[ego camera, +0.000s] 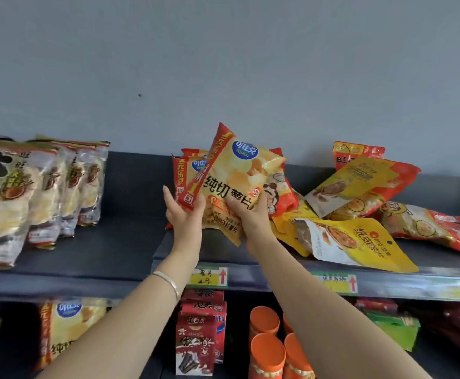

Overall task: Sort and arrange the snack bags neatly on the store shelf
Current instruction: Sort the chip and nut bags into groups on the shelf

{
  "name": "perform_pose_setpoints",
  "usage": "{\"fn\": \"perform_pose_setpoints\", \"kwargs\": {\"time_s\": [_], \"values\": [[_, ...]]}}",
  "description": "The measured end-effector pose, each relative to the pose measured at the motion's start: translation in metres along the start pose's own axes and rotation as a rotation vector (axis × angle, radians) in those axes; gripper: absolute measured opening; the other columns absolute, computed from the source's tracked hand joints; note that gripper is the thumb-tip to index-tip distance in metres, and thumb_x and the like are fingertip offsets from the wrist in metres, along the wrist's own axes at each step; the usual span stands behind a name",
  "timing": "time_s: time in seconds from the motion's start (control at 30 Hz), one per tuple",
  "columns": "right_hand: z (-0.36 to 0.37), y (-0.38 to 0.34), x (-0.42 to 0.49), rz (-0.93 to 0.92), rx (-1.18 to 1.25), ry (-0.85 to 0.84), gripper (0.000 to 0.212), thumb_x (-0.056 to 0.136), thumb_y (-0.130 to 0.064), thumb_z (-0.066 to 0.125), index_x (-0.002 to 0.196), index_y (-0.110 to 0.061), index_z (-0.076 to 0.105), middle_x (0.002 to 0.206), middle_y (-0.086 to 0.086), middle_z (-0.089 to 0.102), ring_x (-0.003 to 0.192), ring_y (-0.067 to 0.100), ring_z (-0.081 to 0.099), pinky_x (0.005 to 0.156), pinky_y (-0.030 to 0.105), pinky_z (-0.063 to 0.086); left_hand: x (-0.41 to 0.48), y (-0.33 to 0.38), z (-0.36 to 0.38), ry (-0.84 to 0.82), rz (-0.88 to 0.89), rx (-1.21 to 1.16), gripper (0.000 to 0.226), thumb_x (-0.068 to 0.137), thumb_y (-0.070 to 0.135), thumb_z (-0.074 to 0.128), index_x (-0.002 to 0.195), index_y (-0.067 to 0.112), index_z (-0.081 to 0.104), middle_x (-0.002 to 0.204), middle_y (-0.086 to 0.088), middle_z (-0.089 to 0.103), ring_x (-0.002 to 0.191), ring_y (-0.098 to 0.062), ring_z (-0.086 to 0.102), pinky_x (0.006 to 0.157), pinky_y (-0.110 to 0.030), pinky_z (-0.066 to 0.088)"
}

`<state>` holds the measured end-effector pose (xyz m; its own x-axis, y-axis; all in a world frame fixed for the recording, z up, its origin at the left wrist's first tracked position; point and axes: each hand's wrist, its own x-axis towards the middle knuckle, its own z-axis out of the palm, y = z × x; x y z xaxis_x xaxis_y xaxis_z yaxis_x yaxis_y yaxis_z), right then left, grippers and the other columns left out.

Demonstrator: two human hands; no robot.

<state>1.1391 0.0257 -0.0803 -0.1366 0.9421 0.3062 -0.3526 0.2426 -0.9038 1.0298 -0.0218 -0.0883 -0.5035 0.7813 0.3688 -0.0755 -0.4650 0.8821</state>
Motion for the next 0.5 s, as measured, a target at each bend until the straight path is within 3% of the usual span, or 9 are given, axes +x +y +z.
{"fn": "perform_pose_setpoints", "kwargs": {"time_s": [0.1, 0.2, 0.3, 0.4, 0.5], "values": [[0.012, 0.012, -0.002, -0.001, -0.120, -0.082, 0.064, 0.084, -0.020, 0.074, 0.133, -0.032, 0.036, 0.117, 0.000, 0.063, 0.101, 0.018, 0.066, 0.073, 0.032, 0.061, 0.015, -0.006, -0.026, 0.060, 0.083, 0.232, 0.066, 0.095, 0.042, 0.048, 0.150, 0.031, 0.012, 0.152, -0.003, 0.016, 0.134, -0.019, 0.033, 0.103, -0.033, 0.037], [0.018, 0.019, 0.001, -0.055, -0.241, -0.147, 0.056, 0.090, -0.024, 0.067, 0.137, -0.027, 0.038, 0.115, -0.005, 0.063, 0.099, 0.010, 0.066, 0.068, 0.021, 0.057, 0.021, -0.014, -0.036, 0.054, 0.127, 0.346, 0.064, 0.087, 0.060, 0.044, 0.141, 0.030, 0.032, 0.137, -0.002, 0.039, 0.124, -0.020, 0.046, 0.098, -0.046, 0.047], [0.020, 0.025, 0.006, -0.039, -0.345, -0.146, 0.051, 0.094, -0.033, 0.060, 0.140, -0.027, 0.040, 0.119, -0.003, 0.064, 0.105, 0.013, 0.064, 0.079, 0.029, 0.058, 0.026, -0.022, -0.038, 0.130, 0.093, 0.340, 0.074, 0.072, 0.077, 0.039, 0.132, 0.033, 0.040, 0.126, 0.002, 0.048, 0.116, -0.021, 0.052, 0.093, -0.051, 0.049], [0.020, 0.031, 0.011, 0.008, -0.488, -0.134, 0.055, 0.094, -0.044, 0.056, 0.144, -0.029, 0.039, 0.127, -0.001, 0.061, 0.113, 0.018, 0.061, 0.094, 0.041, 0.054, 0.026, -0.023, -0.037, 0.221, 0.109, 0.416, 0.067, 0.078, 0.067, 0.040, 0.132, 0.028, 0.042, 0.126, -0.001, 0.050, 0.115, -0.023, 0.050, 0.094, -0.053, 0.046], [0.021, 0.033, 0.011, 0.087, -0.564, -0.059, 0.069, 0.073, -0.072, 0.053, 0.130, -0.033, 0.050, 0.122, -0.003, 0.063, 0.109, 0.020, 0.061, 0.096, 0.047, 0.051, 0.026, -0.026, -0.035, 0.245, 0.171, 0.574, 0.056, 0.091, 0.053, 0.046, 0.139, 0.026, 0.038, 0.131, -0.004, 0.049, 0.121, -0.025, 0.045, 0.098, -0.056, 0.040]]}}
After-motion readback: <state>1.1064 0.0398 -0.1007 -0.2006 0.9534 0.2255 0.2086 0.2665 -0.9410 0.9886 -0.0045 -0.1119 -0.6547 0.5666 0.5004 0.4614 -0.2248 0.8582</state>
